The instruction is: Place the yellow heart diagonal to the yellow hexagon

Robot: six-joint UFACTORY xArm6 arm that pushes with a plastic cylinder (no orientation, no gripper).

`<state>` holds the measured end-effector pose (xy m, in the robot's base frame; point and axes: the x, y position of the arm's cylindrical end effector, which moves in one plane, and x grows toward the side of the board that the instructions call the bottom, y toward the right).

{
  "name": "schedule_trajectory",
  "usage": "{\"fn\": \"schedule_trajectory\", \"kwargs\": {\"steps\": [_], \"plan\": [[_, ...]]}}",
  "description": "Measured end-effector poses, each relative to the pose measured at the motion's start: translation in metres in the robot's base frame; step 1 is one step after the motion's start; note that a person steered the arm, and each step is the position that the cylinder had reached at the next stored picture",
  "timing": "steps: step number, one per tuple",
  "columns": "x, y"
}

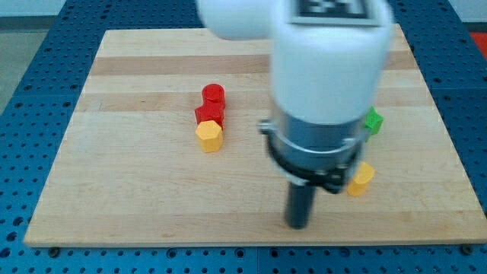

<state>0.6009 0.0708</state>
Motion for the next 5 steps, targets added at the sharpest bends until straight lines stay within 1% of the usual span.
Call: {"fn": "schedule_trajectory", "kwargs": {"steps": [1,2,3,4,5], "plan": [[-0.002,0.055],[-0.014,0.108],[-0.041,0.126],[-0.054,0.12],[-0.053,0.1]]}}
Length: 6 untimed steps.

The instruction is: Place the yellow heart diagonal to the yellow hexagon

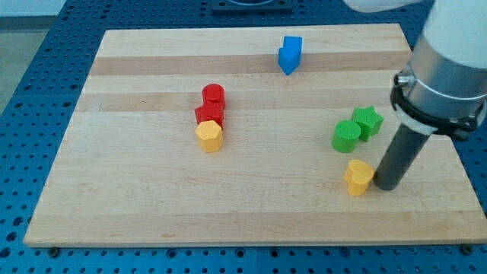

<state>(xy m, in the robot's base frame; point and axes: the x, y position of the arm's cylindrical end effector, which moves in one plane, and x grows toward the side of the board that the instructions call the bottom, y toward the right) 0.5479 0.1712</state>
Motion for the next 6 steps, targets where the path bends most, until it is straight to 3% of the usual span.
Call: {"fn": "schedule_trajectory", "kwargs": {"steps": [2,4,6], "plan": [[0.011,-0.042],[-0.018,-0.043],[-0.018,-0.088]]}}
